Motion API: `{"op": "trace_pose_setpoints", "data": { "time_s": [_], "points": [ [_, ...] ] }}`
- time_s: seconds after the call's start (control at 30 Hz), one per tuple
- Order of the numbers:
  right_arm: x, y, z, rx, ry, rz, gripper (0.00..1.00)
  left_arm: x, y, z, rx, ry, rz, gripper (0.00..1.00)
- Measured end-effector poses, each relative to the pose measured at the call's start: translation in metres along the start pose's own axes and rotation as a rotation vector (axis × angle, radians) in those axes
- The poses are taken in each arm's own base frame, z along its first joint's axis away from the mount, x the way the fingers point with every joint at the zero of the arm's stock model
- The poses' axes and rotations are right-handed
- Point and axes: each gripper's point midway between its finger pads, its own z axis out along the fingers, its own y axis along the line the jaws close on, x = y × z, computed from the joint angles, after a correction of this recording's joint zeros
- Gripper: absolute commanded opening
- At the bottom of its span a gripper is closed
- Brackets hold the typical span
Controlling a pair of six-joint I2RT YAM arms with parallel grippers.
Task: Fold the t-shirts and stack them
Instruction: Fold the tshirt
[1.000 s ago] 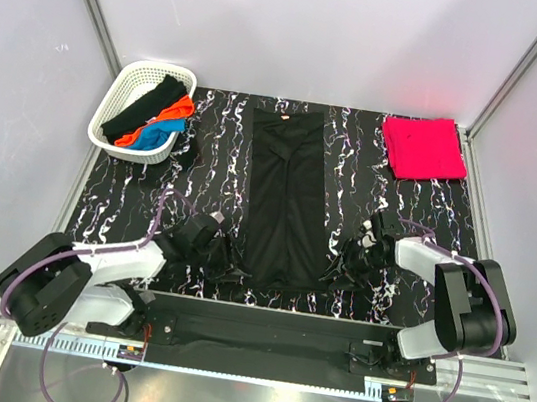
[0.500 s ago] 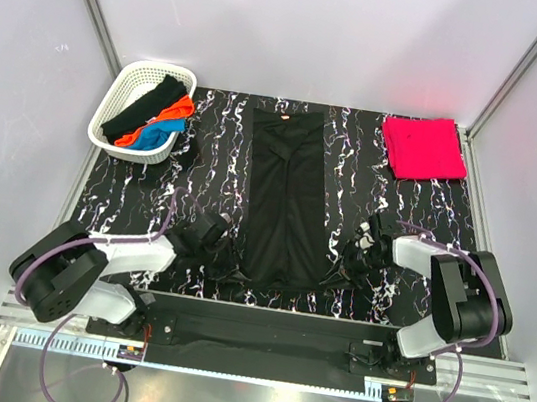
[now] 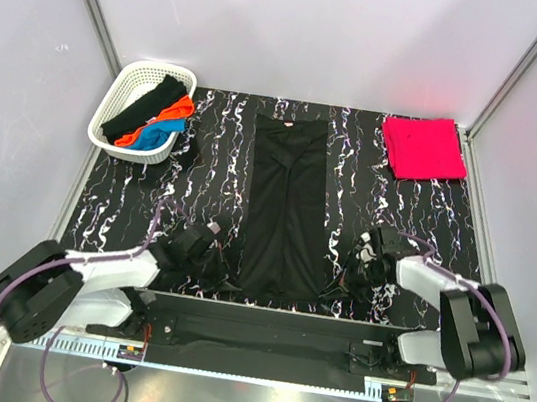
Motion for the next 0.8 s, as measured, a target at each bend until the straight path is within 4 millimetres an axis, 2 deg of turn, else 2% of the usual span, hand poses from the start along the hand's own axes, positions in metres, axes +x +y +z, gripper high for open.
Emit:
{"op": "trace_pose_setpoints", "data": {
  "time_s": [0.13, 0.3, 0.43, 0.5, 0.6, 0.73, 0.8],
  "points": [
    [0.016, 0.010, -0.003, -0.024, -0.007, -0.033, 0.00, 0.006, 0.003, -0.008, 0.013, -0.003, -0.009, 0.00],
    [0.034, 0.026, -0.006, -0.062, -0.010, -0.064, 0.00, 0.015, -0.010, -0.019, 0.065, -0.003, 0.005, 0.00],
    [0.037, 0.032, -0.009, -0.078, -0.018, -0.051, 0.00, 0.017, -0.016, -0.025, 0.064, -0.008, 0.016, 0.00],
    [0.034, 0.037, -0.011, -0.072, -0.013, -0.041, 0.00, 0.011, -0.023, -0.028, 0.034, -0.022, 0.025, 0.00],
    [0.013, 0.057, -0.014, -0.065, -0.011, -0.022, 0.00, -0.018, -0.050, -0.035, 0.035, -0.078, 0.038, 0.00],
    [-0.049, 0.092, -0.023, -0.099, -0.067, -0.012, 0.00, -0.094, -0.089, -0.045, 0.055, -0.204, 0.034, 0.00],
    [-0.080, 0.109, -0.028, -0.113, -0.090, -0.020, 0.00, -0.128, -0.100, -0.044, 0.048, -0.242, 0.038, 0.00]
  ]
}}
